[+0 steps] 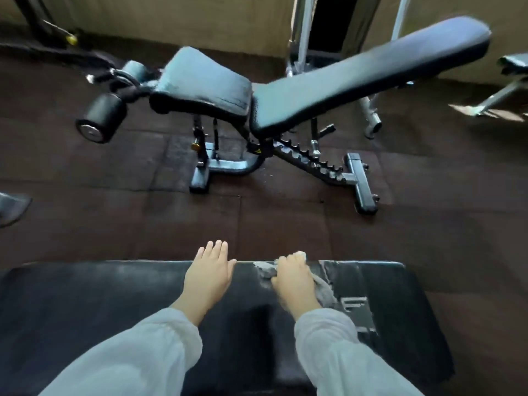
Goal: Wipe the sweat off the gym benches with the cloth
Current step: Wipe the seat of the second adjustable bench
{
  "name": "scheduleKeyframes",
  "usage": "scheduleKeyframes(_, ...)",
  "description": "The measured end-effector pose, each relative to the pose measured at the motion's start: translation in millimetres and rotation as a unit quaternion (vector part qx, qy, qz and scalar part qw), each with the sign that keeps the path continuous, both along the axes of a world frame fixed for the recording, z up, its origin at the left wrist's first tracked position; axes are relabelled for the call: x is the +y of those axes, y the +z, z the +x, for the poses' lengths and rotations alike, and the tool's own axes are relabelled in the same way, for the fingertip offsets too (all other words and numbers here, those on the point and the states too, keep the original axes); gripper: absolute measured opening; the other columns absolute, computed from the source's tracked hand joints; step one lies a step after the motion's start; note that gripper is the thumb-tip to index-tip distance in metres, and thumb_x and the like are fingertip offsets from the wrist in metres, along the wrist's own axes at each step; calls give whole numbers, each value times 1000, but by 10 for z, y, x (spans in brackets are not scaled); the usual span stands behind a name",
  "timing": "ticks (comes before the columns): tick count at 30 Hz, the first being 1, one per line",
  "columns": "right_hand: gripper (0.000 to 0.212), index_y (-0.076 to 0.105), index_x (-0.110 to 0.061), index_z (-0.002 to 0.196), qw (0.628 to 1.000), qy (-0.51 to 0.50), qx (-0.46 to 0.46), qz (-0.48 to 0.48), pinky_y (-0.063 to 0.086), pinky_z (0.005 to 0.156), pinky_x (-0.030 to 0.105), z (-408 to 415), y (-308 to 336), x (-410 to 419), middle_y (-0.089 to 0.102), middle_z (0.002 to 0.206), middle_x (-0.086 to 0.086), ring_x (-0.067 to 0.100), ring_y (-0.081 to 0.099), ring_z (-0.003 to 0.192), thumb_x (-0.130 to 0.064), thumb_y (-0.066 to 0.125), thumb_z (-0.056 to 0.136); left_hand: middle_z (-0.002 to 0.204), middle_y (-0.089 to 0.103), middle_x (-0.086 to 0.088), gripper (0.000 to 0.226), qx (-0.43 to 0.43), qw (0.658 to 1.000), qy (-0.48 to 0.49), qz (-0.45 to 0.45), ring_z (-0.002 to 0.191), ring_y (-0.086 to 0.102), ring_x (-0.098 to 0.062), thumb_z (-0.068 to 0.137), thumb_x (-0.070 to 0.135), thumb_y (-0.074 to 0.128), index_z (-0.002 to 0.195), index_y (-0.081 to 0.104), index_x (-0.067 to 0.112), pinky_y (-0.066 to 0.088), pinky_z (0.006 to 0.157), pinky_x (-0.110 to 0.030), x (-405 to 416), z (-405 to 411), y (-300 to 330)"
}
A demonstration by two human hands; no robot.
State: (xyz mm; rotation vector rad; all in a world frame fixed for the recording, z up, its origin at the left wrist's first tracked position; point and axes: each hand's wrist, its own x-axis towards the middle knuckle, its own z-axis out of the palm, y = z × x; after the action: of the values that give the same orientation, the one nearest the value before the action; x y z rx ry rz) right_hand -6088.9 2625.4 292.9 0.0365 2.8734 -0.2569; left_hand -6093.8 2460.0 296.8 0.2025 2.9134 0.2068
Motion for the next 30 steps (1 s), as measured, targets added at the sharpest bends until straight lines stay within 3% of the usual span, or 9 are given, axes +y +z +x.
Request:
scheduleKeyframes(2,20,56,-12,103,999,48,4,-2,36,86,26,55,159,-605,54,100,4,22,37,118,-11,43,88,146,35,-17,59,24,999,33,-5,134,36,-30,100,36,18,138,34,-6,29,108,-36,-601,163,217)
scheduleKeyframes(6,21,56,-10,106,992,127,24,-10,36,88,28,323,409,-1948,55,110,6,24,40,115,-11,41,91,155,13,-9,55,-29,994,84,-61,143,12,-22,102,35,18,147,12,5,8,114,-34,-1908,631,482)
scheduleKeyframes(12,19,57,-14,106,973,212,83,-32,37,86,28,913,590,-3716,57,107,5,23,41,113,-16,43,93,154,18,-10,54,-15,982,161,-96,141,16,-23,102,34,19,146,14,4,10,113,-34,-3519,1453,754)
scheduleKeyframes(16,18,56,-11,105,962,245,114,-51,36,86,30,1168,619,-4499,57,105,6,24,39,115,-16,44,93,152,23,-10,54,-33,975,209,-72,140,18,-23,102,34,21,145,17,3,13,112,-34,-4253,1829,806)
scheduleKeyframes(22,13,61,1,88,959,238,117,-103,42,79,44,1150,656,-5368,61,90,19,37,50,104,-6,61,78,151,25,-12,65,-32,975,213,-62,140,19,-25,97,41,5,145,19,1,14,112,-35,-5088,1945,780)
scheduleKeyframes(26,22,56,-3,104,966,223,100,-85,35,85,37,947,694,-5927,57,108,14,30,42,115,-16,53,86,154,18,-10,54,-49,979,194,-37,142,12,-23,102,34,19,147,14,5,9,114,-34,-5654,1680,776)
scheduleKeyframes(30,25,58,-4,106,971,185,118,-98,37,83,39,747,647,-6406,59,107,14,31,44,112,-14,56,84,155,14,-8,53,-23,989,130,-64,143,9,-22,102,32,18,148,10,7,5,114,-32,-6217,1360,778)
